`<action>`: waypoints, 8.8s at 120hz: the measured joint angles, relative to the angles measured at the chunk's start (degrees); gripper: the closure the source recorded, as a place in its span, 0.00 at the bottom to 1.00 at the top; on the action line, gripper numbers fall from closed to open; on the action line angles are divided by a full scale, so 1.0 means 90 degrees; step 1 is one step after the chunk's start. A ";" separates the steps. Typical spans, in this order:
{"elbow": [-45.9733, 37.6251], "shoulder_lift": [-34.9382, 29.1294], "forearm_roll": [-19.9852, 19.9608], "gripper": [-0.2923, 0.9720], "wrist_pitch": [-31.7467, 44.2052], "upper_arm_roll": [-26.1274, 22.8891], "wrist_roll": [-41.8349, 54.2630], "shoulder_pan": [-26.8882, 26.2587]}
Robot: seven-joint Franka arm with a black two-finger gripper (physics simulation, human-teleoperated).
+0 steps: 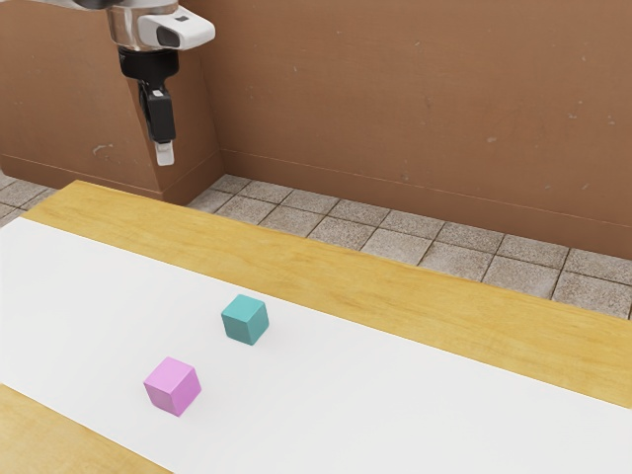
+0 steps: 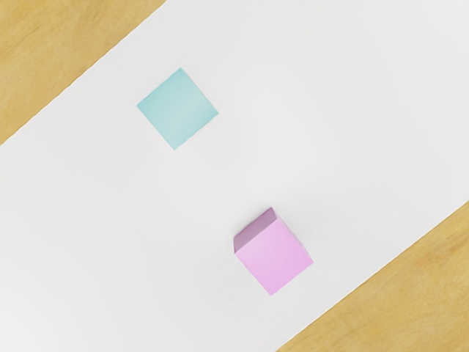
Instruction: Pick up the blue block with one arm, and put the blue block on the pink block with one arm
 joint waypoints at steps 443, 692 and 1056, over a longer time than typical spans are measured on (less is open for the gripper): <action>-0.3980 0.2152 0.0148 0.39 0.6565 0.0782 -0.4213 -0.0459; -0.7822 -0.2057 -0.1546 0.48 0.6533 0.1313 -0.2420 -0.0516; -0.8124 -0.2217 -0.1751 0.48 0.6801 0.1475 -0.2769 -0.0533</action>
